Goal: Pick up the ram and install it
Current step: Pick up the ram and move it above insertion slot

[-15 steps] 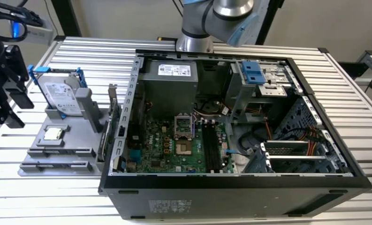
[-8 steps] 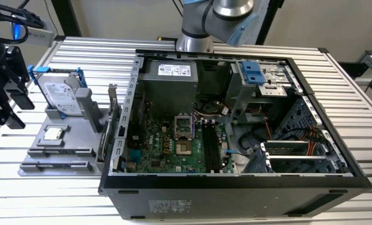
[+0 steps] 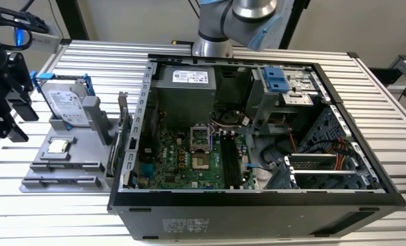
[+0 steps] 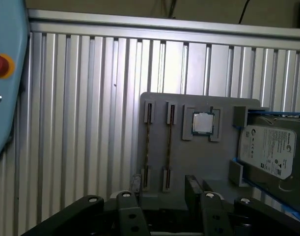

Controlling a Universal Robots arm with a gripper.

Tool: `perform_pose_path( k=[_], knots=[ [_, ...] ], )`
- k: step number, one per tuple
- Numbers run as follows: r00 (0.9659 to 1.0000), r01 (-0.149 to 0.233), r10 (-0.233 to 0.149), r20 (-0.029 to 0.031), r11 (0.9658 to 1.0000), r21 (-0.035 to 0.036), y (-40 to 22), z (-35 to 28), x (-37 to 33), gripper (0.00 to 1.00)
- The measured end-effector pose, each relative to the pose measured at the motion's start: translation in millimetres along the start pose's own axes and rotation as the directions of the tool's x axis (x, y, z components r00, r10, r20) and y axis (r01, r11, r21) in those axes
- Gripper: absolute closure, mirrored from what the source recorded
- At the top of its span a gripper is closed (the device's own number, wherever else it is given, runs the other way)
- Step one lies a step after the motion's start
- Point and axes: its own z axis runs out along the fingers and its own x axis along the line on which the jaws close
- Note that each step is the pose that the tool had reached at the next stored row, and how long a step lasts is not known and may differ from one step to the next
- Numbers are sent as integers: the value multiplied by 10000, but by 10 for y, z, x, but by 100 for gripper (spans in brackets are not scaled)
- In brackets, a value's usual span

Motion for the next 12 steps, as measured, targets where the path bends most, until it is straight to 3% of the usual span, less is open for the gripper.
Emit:
perform_pose_path(
  k=[12],
  knots=[
    [10000, -1, 1, 1, 10000, 0, 0, 29, 1, 0]
  ],
)
